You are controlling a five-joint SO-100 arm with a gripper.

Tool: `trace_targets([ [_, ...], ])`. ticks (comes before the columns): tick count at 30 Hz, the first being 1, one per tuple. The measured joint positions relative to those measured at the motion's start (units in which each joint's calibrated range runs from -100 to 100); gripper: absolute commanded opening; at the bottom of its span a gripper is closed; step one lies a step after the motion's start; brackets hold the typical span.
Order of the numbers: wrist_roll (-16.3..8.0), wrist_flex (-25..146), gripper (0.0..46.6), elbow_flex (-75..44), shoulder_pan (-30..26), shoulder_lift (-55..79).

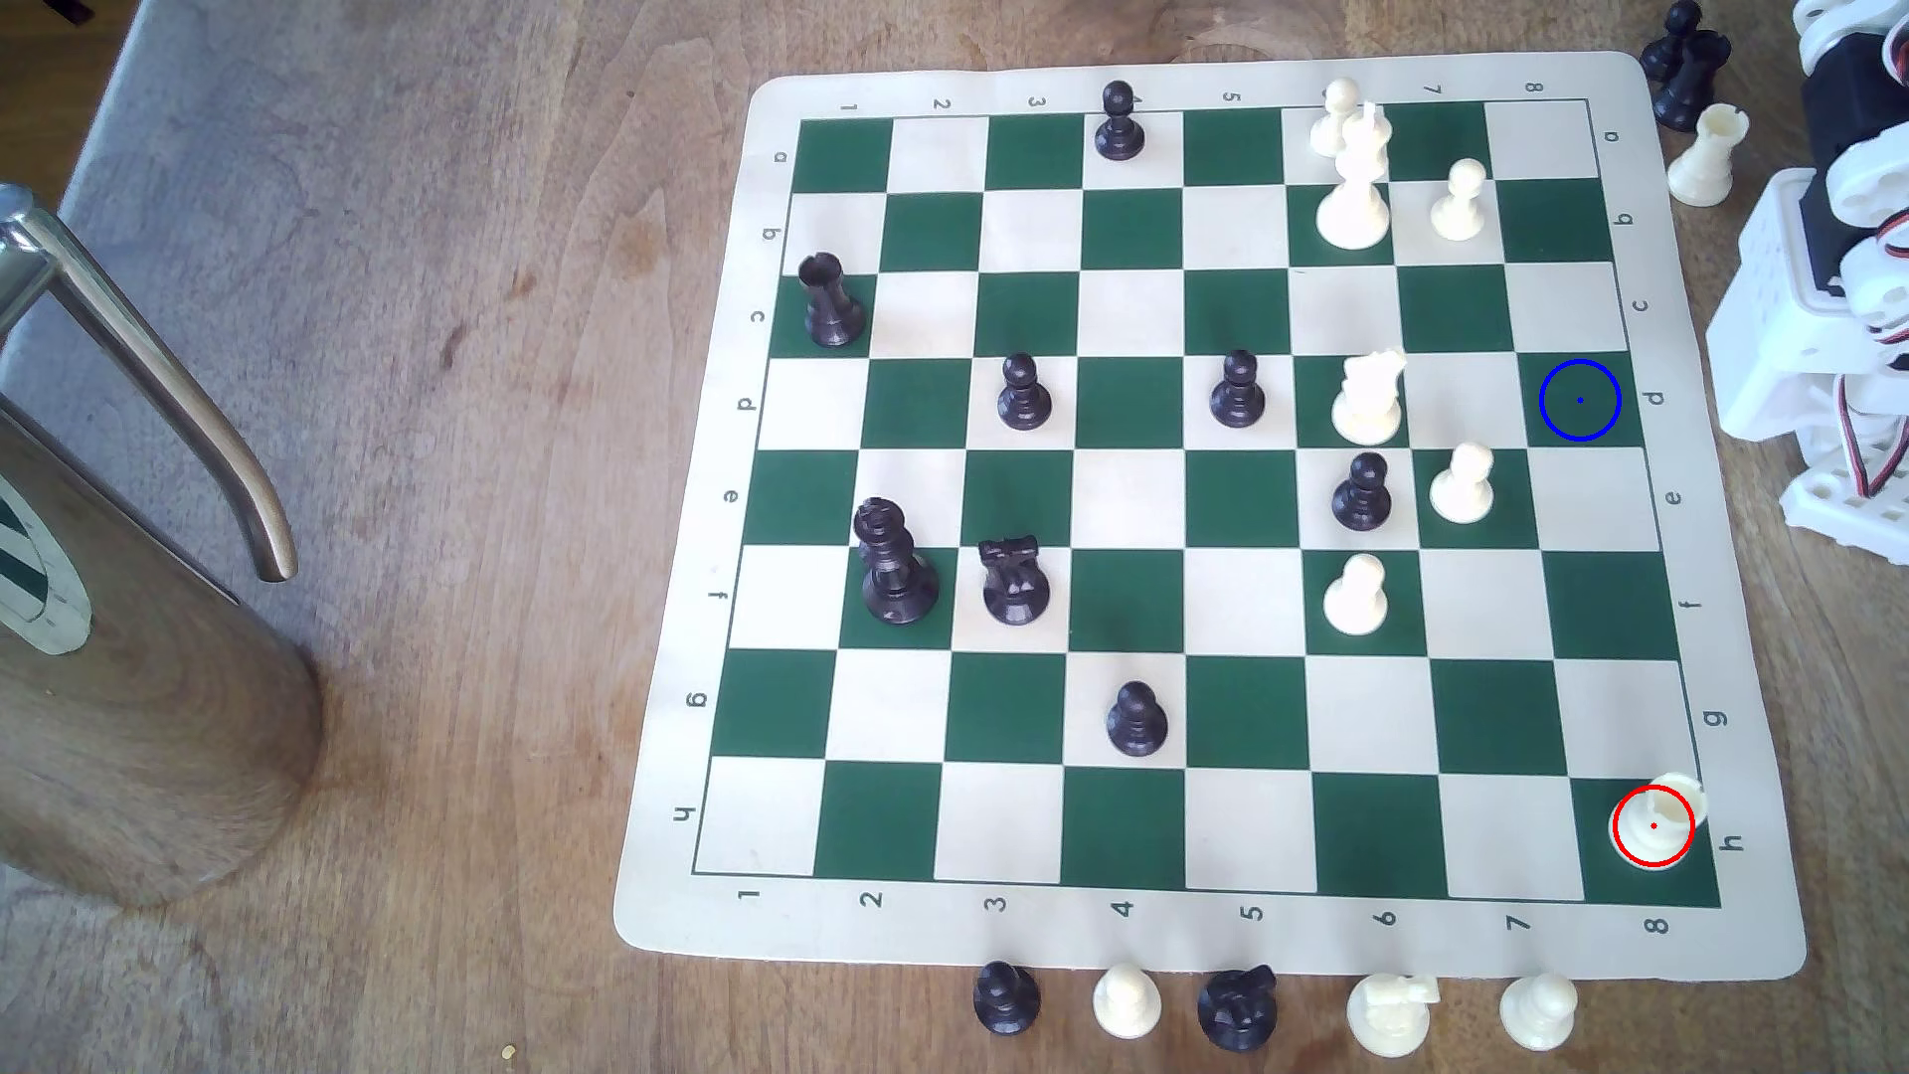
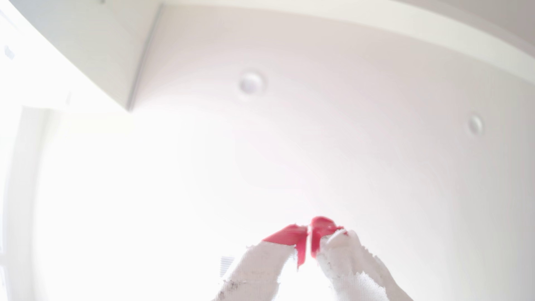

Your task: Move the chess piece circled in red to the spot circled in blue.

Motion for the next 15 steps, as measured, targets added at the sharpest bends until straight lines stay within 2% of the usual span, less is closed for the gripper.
trace_targets([
  [7,-0.34,2.63,0.2,-0.72,-5.24,0.08],
  [12,-0.83,17.21,0.2,-7.14,-7.89,0.08],
  [15,-0.83,33.78,0.2,-14.28,-8.26,0.08],
])
